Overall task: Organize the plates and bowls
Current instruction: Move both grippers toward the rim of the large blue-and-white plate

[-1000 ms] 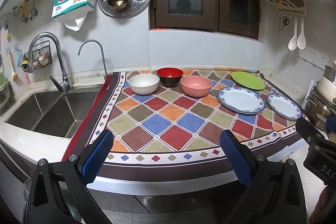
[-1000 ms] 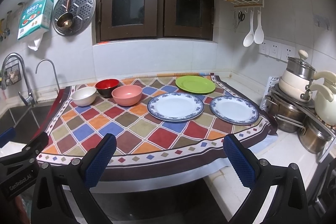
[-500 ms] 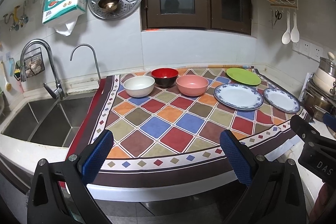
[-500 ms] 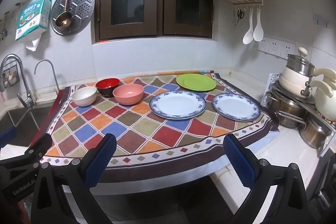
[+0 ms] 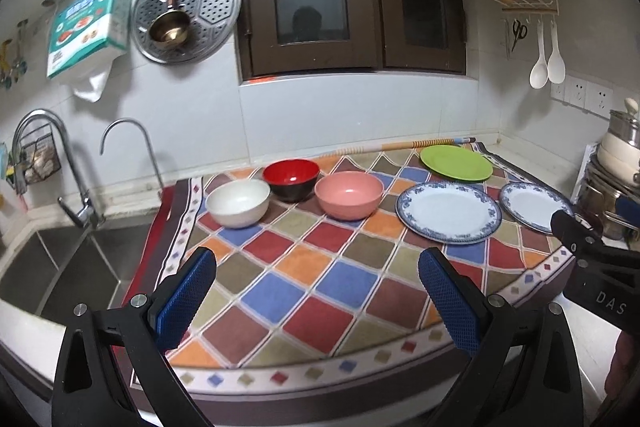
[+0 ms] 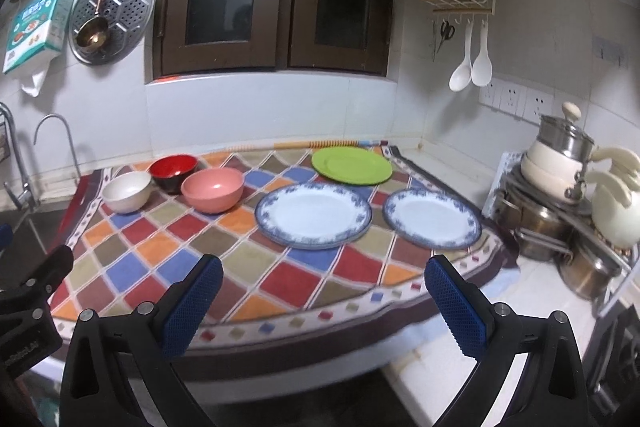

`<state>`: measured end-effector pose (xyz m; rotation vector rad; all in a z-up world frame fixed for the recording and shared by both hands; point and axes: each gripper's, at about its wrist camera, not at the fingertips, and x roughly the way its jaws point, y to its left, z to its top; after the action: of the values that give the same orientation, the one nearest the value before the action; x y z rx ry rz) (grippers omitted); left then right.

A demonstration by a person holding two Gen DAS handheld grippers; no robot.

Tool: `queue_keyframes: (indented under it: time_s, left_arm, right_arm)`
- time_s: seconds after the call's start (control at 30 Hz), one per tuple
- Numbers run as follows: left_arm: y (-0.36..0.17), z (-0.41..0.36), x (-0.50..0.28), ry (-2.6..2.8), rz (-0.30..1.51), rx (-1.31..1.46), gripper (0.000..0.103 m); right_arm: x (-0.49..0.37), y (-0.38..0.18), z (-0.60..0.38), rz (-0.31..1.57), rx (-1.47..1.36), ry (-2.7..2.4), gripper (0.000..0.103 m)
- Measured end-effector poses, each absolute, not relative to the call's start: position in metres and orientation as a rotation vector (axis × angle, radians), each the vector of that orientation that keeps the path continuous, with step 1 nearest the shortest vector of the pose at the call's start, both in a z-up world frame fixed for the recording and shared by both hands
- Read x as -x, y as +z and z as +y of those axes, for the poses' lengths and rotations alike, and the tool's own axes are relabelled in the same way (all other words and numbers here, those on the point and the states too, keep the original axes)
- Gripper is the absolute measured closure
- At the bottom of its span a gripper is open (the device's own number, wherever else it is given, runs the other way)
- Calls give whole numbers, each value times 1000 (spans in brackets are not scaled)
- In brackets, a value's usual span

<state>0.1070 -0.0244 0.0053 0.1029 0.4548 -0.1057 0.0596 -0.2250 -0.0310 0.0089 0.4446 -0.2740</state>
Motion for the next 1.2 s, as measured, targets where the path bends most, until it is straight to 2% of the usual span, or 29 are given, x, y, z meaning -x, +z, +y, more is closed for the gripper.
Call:
queue_keyframes:
  time_s: [0.5,0.67,1.2]
  left_arm:
    - [-2,-103,-219,-164,544,-156,1]
    - [-15,-131,-252,-162,624,-146,7]
    - [-65,-182,-331,-208,789,-147,27]
  right_arm:
    - [-175,-36,-288,475,23,-238,1]
    - [-209,-44,-313,507,38,-205,1]
    - [-298,-91,-371,634,34,-172,21]
